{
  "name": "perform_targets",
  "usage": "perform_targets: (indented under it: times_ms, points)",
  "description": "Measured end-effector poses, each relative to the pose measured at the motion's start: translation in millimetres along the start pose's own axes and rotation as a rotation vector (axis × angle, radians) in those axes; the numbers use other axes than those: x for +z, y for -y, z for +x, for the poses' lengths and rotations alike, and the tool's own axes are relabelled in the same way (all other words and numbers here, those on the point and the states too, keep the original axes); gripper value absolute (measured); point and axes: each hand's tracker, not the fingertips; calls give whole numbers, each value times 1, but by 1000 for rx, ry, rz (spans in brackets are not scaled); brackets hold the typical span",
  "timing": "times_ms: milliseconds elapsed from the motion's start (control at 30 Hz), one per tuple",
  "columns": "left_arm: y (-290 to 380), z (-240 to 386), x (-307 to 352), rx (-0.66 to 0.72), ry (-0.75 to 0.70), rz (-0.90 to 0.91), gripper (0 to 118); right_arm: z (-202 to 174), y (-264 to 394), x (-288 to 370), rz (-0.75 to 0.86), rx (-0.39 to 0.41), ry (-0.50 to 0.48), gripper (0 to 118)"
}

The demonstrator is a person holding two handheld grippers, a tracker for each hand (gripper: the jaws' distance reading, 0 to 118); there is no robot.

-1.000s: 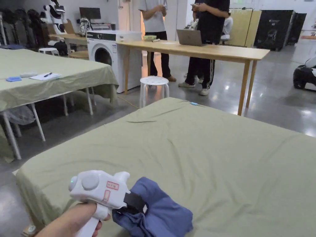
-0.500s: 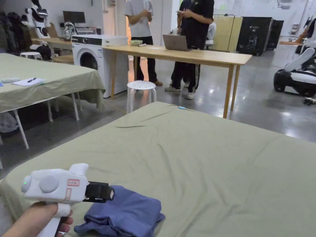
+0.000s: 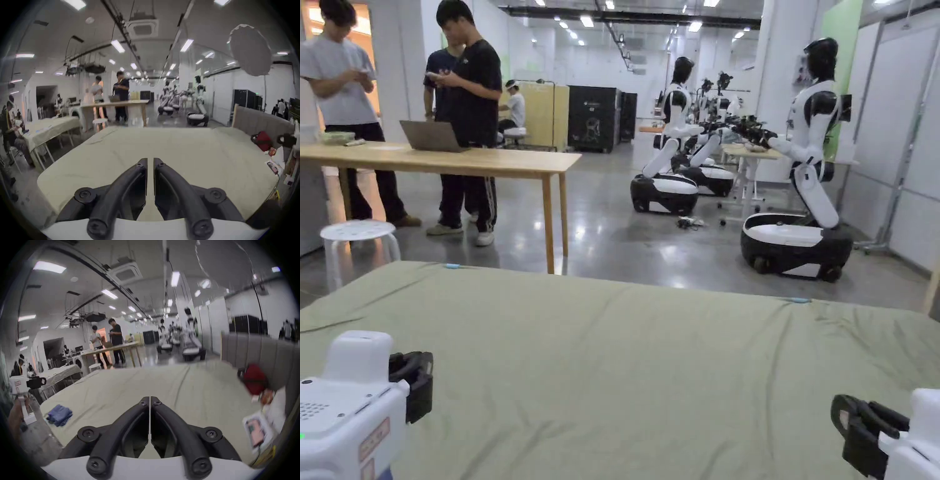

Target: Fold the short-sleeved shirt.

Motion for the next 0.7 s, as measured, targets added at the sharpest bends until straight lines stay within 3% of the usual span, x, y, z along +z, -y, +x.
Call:
perform_targets:
  times_ms: [233,400,700]
  points:
    - [-25,117,-11,-73,54,87,7,11,-36,-18,75,70,50,2]
    - [-41,150,-38,-94,54,70,7,7,-39,-28,70,110,47,2]
    - [-44,166,-47,-133,58,83,7,17,-41,-36,80,79,57,5]
